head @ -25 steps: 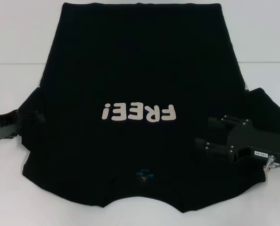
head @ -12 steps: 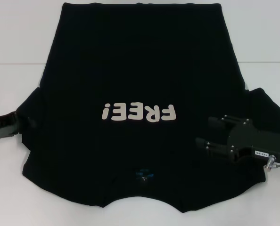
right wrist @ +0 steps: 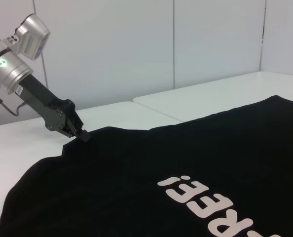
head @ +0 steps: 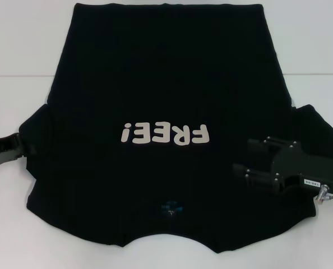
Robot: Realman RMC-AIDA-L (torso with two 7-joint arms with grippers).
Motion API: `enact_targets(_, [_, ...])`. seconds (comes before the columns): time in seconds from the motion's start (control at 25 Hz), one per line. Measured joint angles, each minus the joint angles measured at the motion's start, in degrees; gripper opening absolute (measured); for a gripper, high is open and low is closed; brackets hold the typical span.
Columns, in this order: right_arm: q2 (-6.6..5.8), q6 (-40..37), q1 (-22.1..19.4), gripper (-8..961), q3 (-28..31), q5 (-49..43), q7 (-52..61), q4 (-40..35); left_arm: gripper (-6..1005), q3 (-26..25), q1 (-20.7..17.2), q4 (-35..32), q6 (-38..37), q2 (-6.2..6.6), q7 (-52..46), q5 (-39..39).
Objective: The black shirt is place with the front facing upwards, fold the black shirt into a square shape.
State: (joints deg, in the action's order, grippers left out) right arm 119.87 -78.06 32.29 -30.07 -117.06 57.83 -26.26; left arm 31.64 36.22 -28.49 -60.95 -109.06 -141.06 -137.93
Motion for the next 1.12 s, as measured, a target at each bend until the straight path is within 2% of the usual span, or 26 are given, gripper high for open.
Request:
enact_targets(0.08, [0.0,0.0,0.0,761,0.1,0.0,0.0,0.0,3,0.0,-0.1,0.0,0.0,0.0,0.0,0.2])
enact_targets(0.28, [0.0,-0.1,-0.1,761,0.2,0.0,0.0,0.0,4,-0.7,-0.5,-0.4,-0.2,0.09,0.0,0.4])
enact_targets(0.76, [-0.02,-0.4,0.1,761,0.3,0.0,0.0,-0.2,7,-7.5,-5.1,-4.4,-2.8,0.61,0.3,0.8])
enact_targets(1.12, [-0.07,-0.4,0.1,761,0.3,0.0,0.0,-0.2,9,-8.6,-5.5,-4.6,-2.9,0.71,0.8,1.1])
